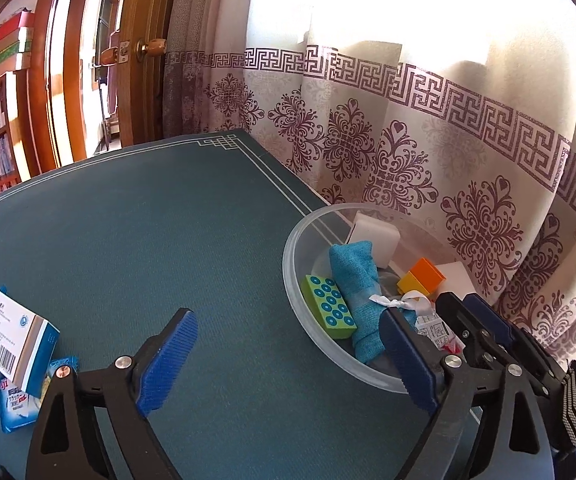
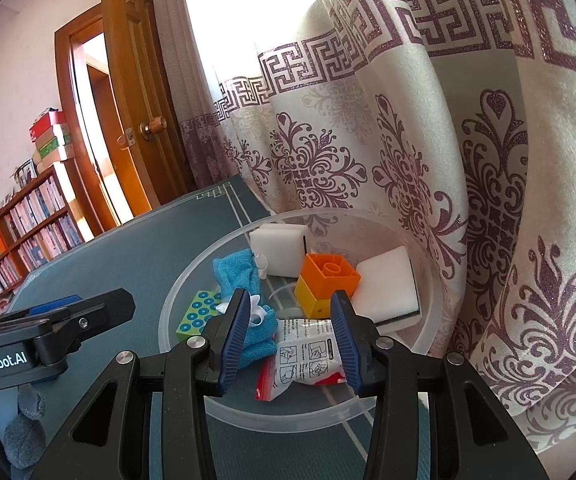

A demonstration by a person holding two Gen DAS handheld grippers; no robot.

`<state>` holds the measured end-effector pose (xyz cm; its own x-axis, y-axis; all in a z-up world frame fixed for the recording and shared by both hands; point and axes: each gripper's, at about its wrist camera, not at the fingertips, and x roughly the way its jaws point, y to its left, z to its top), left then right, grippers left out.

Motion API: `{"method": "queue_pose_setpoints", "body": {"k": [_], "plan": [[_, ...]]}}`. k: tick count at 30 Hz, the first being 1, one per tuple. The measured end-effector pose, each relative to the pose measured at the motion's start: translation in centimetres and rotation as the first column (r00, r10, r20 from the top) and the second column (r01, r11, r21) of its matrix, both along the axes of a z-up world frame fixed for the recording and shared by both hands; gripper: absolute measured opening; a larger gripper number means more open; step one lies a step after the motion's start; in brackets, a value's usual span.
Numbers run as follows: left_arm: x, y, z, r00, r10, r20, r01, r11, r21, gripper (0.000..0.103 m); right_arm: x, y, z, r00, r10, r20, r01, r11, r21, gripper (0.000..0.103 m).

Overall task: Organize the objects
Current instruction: 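Open the left gripper to drop the green block into the bowl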

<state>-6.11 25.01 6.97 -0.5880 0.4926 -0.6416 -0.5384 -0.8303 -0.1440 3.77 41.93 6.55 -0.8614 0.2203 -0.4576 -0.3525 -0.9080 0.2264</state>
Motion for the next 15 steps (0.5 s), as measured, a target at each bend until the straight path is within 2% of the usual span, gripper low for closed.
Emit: {"method": "queue_pose_setpoints", "body": {"k": [4,8,15], "plan": [[0.1,-1.1,0.0,1.0,0.029,0.002,-0.029,1.0,-0.009,0.096,-0.1,-0.1,0.0,1.0,-0.002,0.002,0.002,1.0,0.004,0.045],[0.5,-2.2,-0.1,0.999,0.052,-0.007,-0.053,0.998,-0.017,0.096,-0.3,-0.1,0.0,1.0,-0.001,0.011,0.001,1.0,0.009,0.055],[0.8,-4.8,-0.4,0.995,0.098,0.013,-0.098,0.995,-0.008,0.097,-0.3,-0.6,0.1,1.0,-0.004,0.019,0.003,1.0,0.029,0.056]]}}
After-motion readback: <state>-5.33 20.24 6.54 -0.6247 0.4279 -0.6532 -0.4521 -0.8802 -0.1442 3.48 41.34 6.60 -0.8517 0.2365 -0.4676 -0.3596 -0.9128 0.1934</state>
